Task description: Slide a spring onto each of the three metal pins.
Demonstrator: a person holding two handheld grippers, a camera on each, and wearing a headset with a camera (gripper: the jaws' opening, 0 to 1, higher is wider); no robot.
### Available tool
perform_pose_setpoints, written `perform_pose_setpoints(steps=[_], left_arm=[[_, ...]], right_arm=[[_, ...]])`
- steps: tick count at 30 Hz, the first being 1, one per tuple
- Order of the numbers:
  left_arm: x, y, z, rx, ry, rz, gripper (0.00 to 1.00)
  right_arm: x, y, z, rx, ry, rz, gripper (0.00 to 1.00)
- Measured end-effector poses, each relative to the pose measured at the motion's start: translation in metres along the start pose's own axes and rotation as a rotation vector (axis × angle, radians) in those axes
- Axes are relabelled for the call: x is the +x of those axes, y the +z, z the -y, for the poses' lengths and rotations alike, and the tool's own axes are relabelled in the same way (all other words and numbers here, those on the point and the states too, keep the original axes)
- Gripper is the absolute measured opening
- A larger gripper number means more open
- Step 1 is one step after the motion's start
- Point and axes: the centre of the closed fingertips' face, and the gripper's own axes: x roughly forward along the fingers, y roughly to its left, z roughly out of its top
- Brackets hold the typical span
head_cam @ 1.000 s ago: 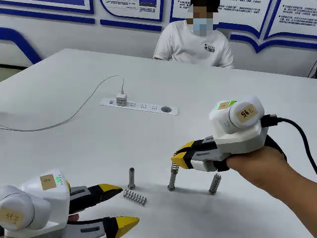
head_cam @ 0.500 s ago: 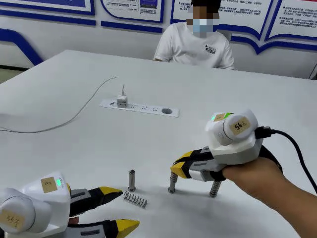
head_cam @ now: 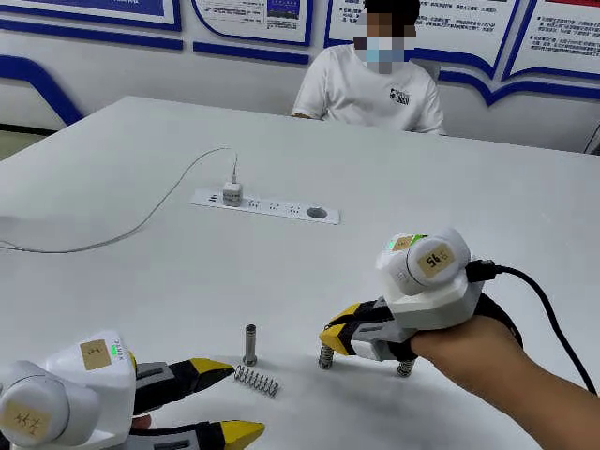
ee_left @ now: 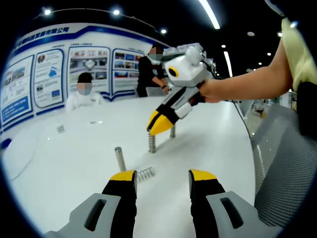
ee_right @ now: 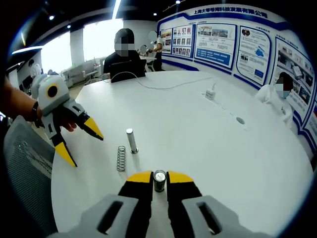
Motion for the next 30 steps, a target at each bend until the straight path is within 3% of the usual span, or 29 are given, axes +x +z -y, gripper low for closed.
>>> perform_pose_setpoints(steps=[14, 30], left_arm=[[-0.001, -0.002, 0.000, -0.004, 0.003, -0.001, 0.43], [-0.002, -0.001, -0.003, -0.001, 0.011, 0.003, 0.43]], right_arm=[[0.005, -0.009, 0.000, 0.010, 0.000, -0.014, 0.13], [-0.006, -0.030, -0.009, 0.023, -0.005, -0.027, 0.16]])
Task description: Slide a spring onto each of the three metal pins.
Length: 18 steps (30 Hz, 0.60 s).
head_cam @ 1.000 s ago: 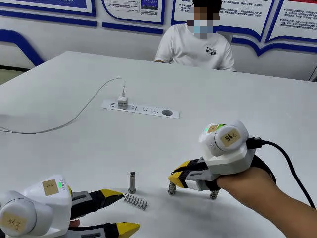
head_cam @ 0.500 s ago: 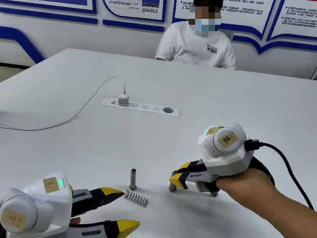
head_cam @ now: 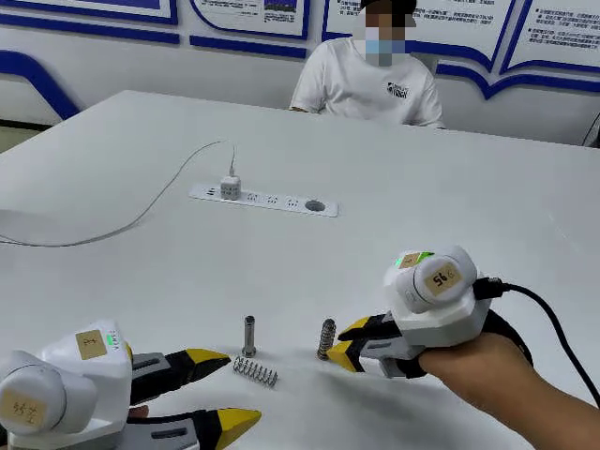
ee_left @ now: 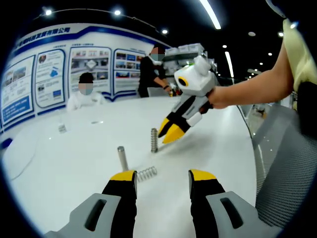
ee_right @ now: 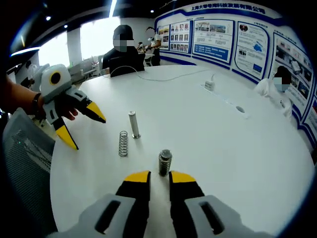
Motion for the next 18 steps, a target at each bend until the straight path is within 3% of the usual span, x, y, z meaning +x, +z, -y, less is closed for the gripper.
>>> perform_pose_setpoints(steps=[6, 18], left_arm=[[0.000, 0.000, -0.001, 0.002, 0.002, 0.002, 0.43], [-0.002, 0.002, -0.002, 0.007, 0.002, -0.002, 0.42]], right_arm=[[0.000, -0.004, -0.017, -0.005, 0.026, -0.004, 0.16], [0.018, 0.010, -0.046, -0.032, 0.103, 0.015, 0.16]])
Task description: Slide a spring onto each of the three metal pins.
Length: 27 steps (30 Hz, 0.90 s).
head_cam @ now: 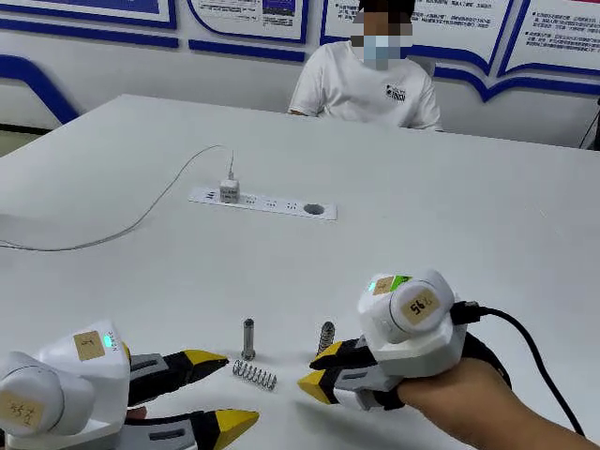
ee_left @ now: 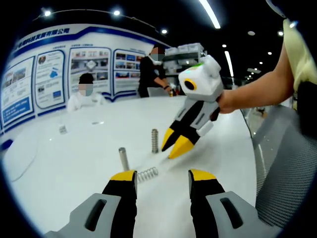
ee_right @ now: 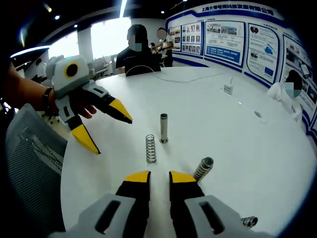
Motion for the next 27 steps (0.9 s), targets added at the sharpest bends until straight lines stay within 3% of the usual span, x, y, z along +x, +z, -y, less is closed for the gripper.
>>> perform_pose_setpoints(steps=[16, 27], left_arm=[[0.000, -0.001, 0.000, 0.005, -0.002, -0.013, 0.42], [-0.003, -0.002, -0.003, 0.004, 0.007, -0.020, 0.42]], right_arm=[[0.030, 0.007, -0.015, -0.006, 0.051, -0.004, 0.16], [0.039, 0.005, -0.013, -0.002, 0.049, -0.017, 0.15]])
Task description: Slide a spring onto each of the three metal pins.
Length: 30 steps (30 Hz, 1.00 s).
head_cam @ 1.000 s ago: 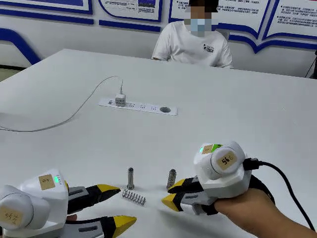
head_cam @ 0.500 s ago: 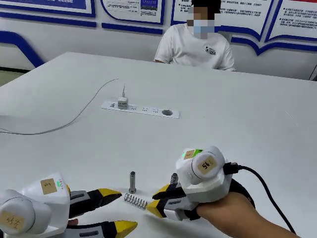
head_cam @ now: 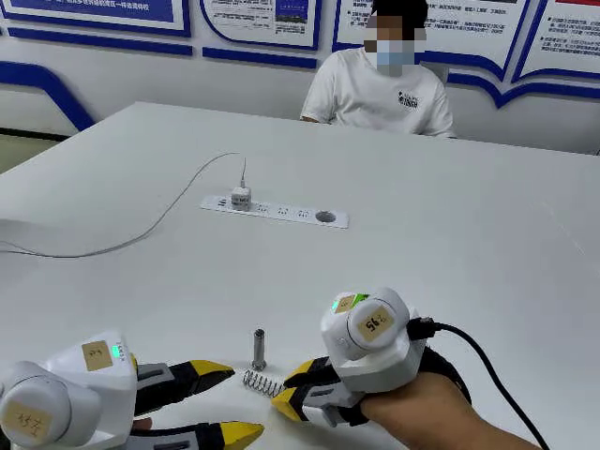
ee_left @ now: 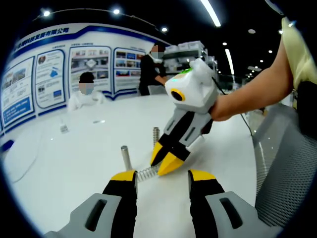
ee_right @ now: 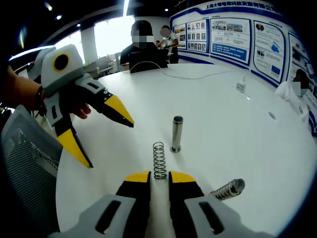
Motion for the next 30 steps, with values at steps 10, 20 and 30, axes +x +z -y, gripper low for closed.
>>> perform_pose_setpoints(steps=[10, 20, 30], left_arm=[[0.000, 0.000, -0.001, 0.002, 0.001, -0.004, 0.42], [0.002, -0.001, 0.001, 0.009, -0.008, -0.008, 0.41], [0.005, -0.001, 0.008, 0.038, -0.030, -0.024, 0.41]], right_arm=[[0.001, -0.001, -0.001, -0.016, -0.003, -0.003, 0.12], [-0.014, 0.002, -0.009, -0.018, 0.019, -0.003, 0.11], [-0.045, 0.010, -0.022, -0.079, 0.055, 0.005, 0.11]])
